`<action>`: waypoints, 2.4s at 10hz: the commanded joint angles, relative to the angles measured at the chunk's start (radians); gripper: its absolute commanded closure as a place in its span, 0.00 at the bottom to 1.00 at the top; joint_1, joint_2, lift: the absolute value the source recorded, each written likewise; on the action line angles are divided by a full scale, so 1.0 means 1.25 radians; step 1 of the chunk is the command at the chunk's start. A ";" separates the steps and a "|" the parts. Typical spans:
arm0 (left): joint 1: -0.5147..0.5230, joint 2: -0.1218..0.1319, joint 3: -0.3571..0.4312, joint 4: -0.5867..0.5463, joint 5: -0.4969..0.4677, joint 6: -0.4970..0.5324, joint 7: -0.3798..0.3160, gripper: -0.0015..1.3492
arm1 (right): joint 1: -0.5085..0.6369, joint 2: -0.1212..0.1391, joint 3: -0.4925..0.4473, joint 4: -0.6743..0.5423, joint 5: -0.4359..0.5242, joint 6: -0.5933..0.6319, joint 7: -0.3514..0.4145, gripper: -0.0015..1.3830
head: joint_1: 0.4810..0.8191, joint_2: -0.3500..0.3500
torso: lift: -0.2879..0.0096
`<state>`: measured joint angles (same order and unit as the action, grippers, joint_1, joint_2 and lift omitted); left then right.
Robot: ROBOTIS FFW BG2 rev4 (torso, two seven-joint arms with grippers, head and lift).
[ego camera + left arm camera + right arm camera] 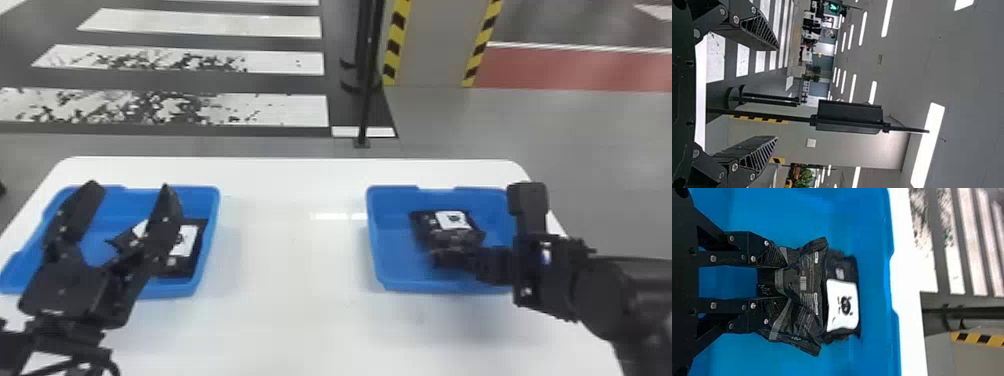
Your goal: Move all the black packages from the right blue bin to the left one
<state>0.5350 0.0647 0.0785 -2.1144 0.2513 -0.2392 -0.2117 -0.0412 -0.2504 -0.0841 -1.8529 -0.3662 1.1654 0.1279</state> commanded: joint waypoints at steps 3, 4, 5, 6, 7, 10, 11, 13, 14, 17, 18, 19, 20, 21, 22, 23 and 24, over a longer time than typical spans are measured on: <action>0.000 0.000 -0.002 0.000 0.000 -0.013 0.001 0.19 | 0.037 0.003 0.005 -0.062 -0.063 -0.180 0.083 0.64 | 0.63 0.50 | 0.50; -0.002 0.000 -0.005 0.000 0.000 -0.023 0.006 0.19 | 0.029 0.000 0.016 -0.050 -0.069 -0.265 0.135 0.64 | 0.63 0.52 | 0.50; -0.004 0.000 -0.012 0.000 0.005 -0.023 0.007 0.18 | 0.003 -0.010 0.050 0.005 -0.119 -0.335 0.190 0.64 | 0.63 0.55 | 0.50; -0.008 0.003 -0.028 0.000 0.008 -0.017 0.007 0.18 | -0.034 -0.019 0.093 0.085 -0.182 -0.387 0.240 0.64 | 0.63 0.59 | 0.50; -0.014 0.010 -0.052 0.000 0.021 0.001 0.007 0.18 | -0.048 -0.024 0.120 0.101 -0.202 -0.406 0.262 0.64 | 0.63 0.61 | 0.50; -0.041 0.026 -0.093 0.000 0.030 0.101 -0.017 0.18 | -0.071 -0.039 0.230 0.046 -0.272 -0.394 0.265 0.64 | 0.63 0.67 | 0.50; -0.051 0.032 -0.111 0.000 0.043 0.134 -0.020 0.18 | -0.075 -0.043 0.260 0.026 -0.292 -0.373 0.265 0.64 | 0.63 0.68 | 0.50; -0.063 0.035 -0.120 0.000 0.045 0.168 -0.027 0.18 | -0.083 -0.046 0.319 -0.015 -0.305 -0.369 0.258 0.64 | 0.63 0.73 | 0.50; -0.063 0.035 -0.120 0.000 0.046 0.174 -0.026 0.18 | -0.091 -0.050 0.337 -0.023 -0.307 -0.369 0.257 0.64 | 0.63 0.76 | 0.50; -0.061 0.032 -0.117 0.000 0.049 0.182 -0.027 0.18 | -0.099 -0.054 0.388 -0.032 -0.334 -0.369 0.252 0.64 | 0.63 0.81 | 0.50; -0.063 0.033 -0.120 0.000 0.053 0.180 -0.028 0.18 | -0.105 -0.056 0.406 -0.027 -0.337 -0.369 0.251 0.64 | 0.63 0.83 | 0.50; -0.063 0.034 -0.123 0.000 0.059 0.180 -0.031 0.18 | -0.105 -0.057 0.417 -0.027 -0.340 -0.369 0.250 0.64 | 0.63 0.85 | 0.50; -0.063 0.034 -0.123 0.000 0.065 0.180 -0.032 0.18 | -0.106 -0.059 0.429 -0.021 -0.345 -0.367 0.250 0.64 | 0.63 0.86 | 0.50; -0.063 0.034 -0.122 -0.002 0.073 0.180 -0.032 0.18 | -0.110 -0.061 0.449 -0.017 -0.352 -0.365 0.249 0.64 | 0.63 0.87 | 0.50; -0.061 0.034 -0.122 0.000 0.075 0.180 -0.033 0.19 | -0.114 -0.061 0.460 -0.019 -0.348 -0.365 0.247 0.64 | 0.63 0.89 | 0.50; -0.063 0.034 -0.120 0.000 0.073 0.189 -0.033 0.21 | -0.116 -0.061 0.466 -0.019 -0.350 -0.365 0.247 0.64 | 0.63 0.90 | 0.50; -0.063 0.034 -0.115 0.000 0.051 0.207 -0.036 0.47 | -0.118 -0.061 0.466 -0.019 -0.352 -0.365 0.247 0.64 | 0.63 0.91 | 0.50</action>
<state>0.4565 0.1074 -0.0692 -2.1150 0.3284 0.0090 -0.2555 -0.1873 -0.3267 0.4974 -1.8763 -0.8048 0.7092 0.4368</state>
